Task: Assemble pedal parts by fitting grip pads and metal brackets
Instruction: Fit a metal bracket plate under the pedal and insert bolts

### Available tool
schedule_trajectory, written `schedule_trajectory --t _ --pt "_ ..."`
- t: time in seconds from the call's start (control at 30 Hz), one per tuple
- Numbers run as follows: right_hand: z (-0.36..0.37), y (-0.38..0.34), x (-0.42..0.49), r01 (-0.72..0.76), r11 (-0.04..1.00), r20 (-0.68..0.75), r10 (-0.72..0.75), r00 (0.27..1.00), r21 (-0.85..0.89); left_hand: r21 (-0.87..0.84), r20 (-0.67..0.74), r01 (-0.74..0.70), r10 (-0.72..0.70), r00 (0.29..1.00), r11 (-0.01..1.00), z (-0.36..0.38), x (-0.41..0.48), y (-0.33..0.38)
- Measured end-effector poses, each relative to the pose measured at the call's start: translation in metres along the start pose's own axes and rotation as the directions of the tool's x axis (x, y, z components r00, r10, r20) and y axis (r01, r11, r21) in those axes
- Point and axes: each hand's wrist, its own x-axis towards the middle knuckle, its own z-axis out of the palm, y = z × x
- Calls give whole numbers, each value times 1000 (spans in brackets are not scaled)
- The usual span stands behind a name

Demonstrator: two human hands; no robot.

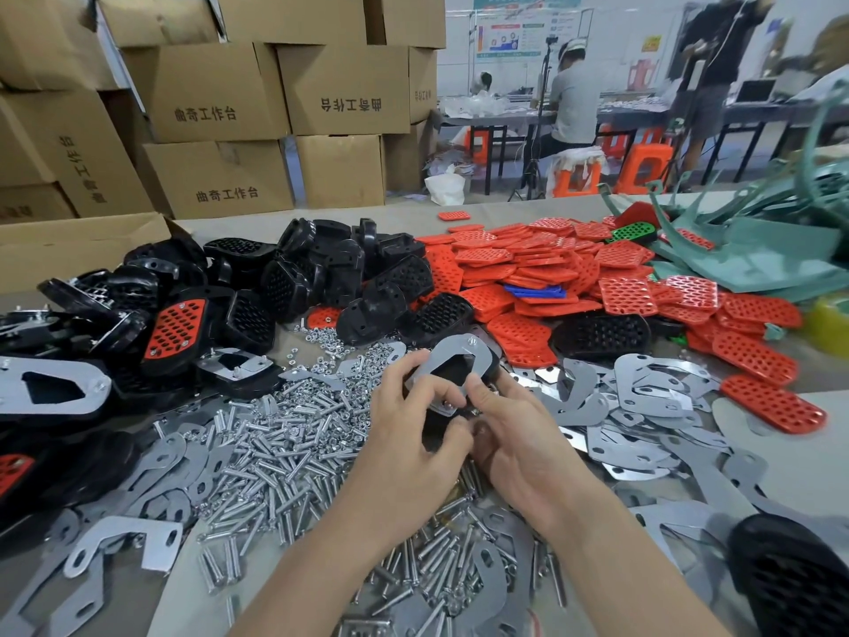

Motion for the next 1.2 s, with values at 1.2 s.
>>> schedule_trajectory --t 1.2 --pt "2 4 0 90 996 -2 -90 996 -28 328 -91 -22 55 994 944 -1 1 -2"
